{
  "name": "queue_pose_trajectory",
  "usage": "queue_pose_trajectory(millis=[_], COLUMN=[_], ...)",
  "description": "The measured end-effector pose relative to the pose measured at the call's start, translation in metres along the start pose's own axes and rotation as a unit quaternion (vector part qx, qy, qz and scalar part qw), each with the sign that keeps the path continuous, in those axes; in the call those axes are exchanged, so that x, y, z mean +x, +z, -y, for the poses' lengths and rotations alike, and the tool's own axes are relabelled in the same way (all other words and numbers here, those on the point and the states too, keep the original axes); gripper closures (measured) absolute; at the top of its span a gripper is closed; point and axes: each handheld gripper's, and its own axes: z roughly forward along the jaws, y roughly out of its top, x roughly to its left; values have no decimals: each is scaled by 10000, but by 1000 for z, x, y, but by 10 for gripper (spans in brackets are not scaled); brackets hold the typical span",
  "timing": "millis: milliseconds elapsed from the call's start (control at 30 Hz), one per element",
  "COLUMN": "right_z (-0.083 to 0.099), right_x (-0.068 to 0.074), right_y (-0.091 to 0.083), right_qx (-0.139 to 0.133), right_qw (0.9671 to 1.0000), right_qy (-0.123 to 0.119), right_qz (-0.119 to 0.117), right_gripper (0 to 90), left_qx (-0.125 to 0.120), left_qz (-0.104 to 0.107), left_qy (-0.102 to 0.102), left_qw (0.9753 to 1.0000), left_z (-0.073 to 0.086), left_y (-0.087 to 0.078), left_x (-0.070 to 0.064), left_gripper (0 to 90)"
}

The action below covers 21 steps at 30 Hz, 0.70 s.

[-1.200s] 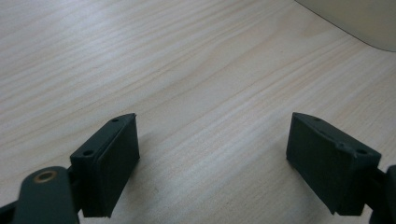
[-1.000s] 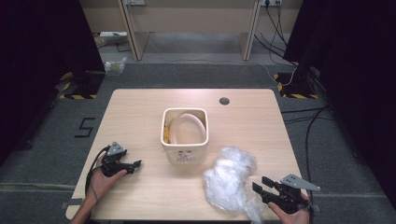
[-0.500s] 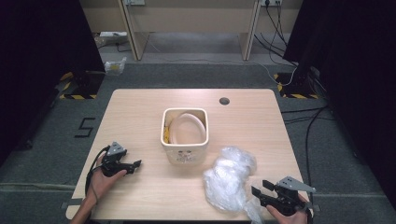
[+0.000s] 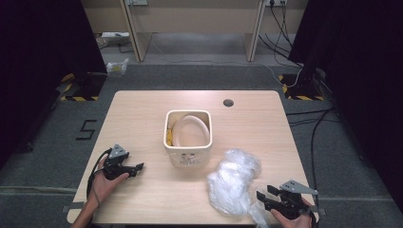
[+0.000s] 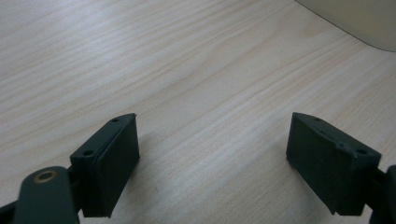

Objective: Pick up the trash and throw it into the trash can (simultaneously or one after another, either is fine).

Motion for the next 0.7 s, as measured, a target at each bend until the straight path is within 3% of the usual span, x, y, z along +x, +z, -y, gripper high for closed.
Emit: queue_pose_trajectory(millis=[233, 400, 467, 567, 600, 633, 700], right_z=[5, 4, 4, 4, 4, 5, 6], right_x=[-1, 2, 3, 3, 3, 2, 1], right_y=[10, 12, 12, 13, 13, 12, 13], right_qx=[281, 312, 355, 330, 330, 341, 331], right_qw=[9995, 9991, 9985, 9981, 9981, 9980, 9979], right_qy=[-61, -177, -316, -454, -454, -515, -540], right_qz=[146, 212, 280, 266, 266, 132, 125], right_gripper=[418, 432, 505, 686, 686, 782, 842], left_qx=[0, -1, -1, 0, 0, 1, 0], left_qz=[-1, -2, -1, 0, 0, -2, -1], left_qy=[-1, 0, 0, 0, 0, -3, -2], left_qw=[10000, 10000, 10000, 10000, 10000, 10000, 10000], left_z=[0, 0, 0, 0, 0, 0, 0], left_y=[0, 0, 0, 0, 0, 0, 0], left_x=[0, 0, 0, 0, 0, 0, 0], left_gripper=[162, 161, 162, 162, 161, 161, 161])
